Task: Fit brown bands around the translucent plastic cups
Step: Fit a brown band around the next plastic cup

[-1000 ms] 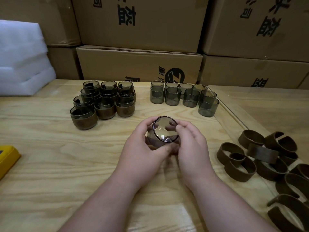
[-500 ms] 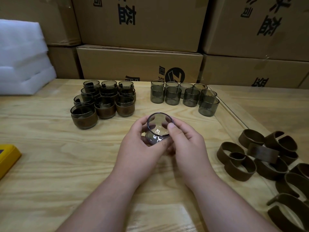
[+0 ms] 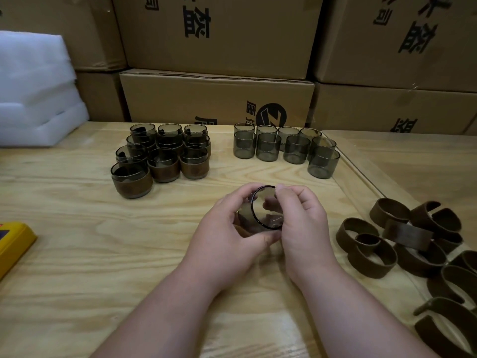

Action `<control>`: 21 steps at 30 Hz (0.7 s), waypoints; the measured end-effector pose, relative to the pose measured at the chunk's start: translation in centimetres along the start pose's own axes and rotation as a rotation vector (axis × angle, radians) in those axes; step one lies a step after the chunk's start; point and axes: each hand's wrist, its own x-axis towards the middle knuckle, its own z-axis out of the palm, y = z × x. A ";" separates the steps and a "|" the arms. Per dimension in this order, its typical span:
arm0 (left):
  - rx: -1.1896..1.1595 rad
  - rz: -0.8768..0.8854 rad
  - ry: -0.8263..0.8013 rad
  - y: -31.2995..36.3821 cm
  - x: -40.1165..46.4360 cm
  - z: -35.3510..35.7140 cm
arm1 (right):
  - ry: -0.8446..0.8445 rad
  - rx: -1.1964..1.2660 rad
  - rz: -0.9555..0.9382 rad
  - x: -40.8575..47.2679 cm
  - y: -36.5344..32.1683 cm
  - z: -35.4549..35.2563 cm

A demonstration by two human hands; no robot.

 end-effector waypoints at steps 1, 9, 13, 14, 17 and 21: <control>0.022 0.015 -0.007 0.0 -0.1 0.0 | -0.008 -0.004 0.006 0.0 0.0 -0.1; 0.130 0.099 0.020 0.1 -0.2 -0.1 | -0.120 -0.104 -0.084 -0.4 0.3 0.1; 0.169 0.135 0.009 0.2 -0.2 -0.2 | -0.133 -0.212 -0.207 -0.9 0.3 0.2; 0.179 0.137 0.003 0.2 -0.3 -0.2 | -0.121 -0.212 -0.211 -0.9 0.3 0.2; 0.189 0.137 -0.030 0.2 -0.5 -0.2 | -0.077 -0.207 -0.191 -0.8 0.1 0.1; 0.181 0.162 -0.059 0.5 -0.6 -0.1 | -0.026 -0.235 -0.135 -0.5 -0.1 0.1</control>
